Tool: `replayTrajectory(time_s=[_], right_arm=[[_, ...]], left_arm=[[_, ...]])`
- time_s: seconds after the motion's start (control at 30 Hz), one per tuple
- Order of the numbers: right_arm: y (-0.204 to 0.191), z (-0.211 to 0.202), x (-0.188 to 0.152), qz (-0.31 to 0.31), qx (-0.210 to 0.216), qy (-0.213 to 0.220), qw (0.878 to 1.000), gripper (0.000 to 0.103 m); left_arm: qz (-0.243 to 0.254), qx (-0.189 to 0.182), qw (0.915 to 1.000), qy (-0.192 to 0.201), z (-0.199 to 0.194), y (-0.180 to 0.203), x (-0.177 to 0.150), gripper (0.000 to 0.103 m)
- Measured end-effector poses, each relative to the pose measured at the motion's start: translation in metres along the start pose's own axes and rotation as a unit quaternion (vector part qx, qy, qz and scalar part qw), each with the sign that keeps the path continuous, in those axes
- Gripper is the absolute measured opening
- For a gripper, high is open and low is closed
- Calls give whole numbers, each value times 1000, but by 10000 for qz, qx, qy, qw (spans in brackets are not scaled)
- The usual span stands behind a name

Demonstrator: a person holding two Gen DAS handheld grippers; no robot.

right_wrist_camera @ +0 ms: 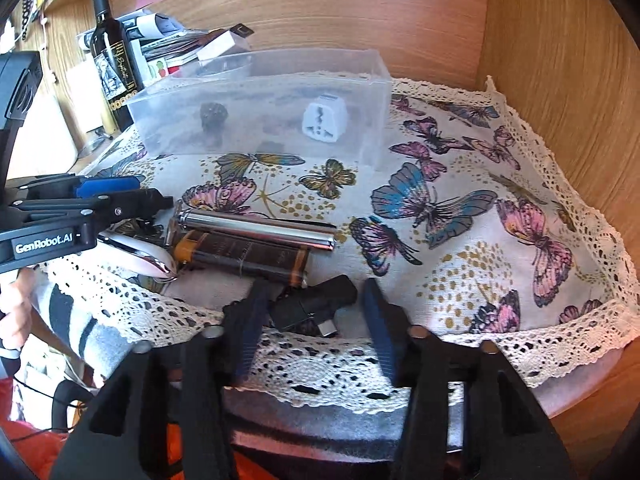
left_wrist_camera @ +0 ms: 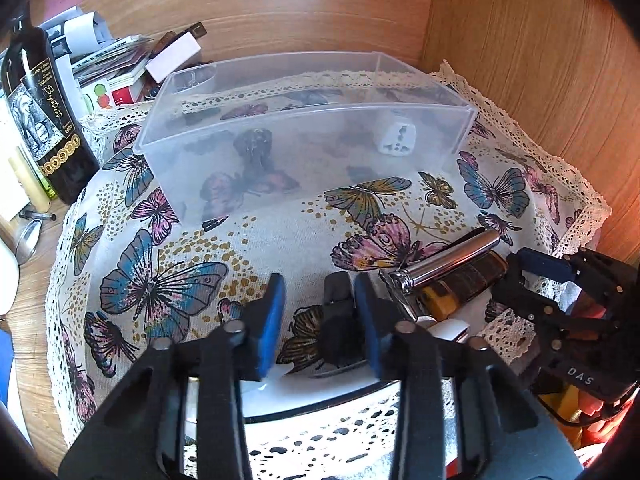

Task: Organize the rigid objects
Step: 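Grasp a small black item with the left tool while the right tool grasps the black USB adapter, then lower both black items into the clear box and open both tools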

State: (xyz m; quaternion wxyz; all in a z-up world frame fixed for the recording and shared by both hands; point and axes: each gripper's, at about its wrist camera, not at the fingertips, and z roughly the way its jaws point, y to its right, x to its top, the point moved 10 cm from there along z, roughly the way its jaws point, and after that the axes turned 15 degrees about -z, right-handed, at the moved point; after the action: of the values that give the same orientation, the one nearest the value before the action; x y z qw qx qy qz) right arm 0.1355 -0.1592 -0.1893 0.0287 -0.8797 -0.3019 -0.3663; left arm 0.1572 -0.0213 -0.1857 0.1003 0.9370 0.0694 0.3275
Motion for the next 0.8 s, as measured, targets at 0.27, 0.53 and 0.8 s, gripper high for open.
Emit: replayTrajectory(time_s=[0.27,0.53,0.8], right_arm=[[15,-10,9,135,-210,159,9996,41],[32,-22,47,290,-361,631,9969,41],[35,-29,94,92,-436,1094,9930,41]], left_arm=[[-96,-103,9999,99,-4,0,7,16],[-98,-65,9980,622,-27,0,27,16],[-196,-70,9938,1093,-51,-2,54,16]])
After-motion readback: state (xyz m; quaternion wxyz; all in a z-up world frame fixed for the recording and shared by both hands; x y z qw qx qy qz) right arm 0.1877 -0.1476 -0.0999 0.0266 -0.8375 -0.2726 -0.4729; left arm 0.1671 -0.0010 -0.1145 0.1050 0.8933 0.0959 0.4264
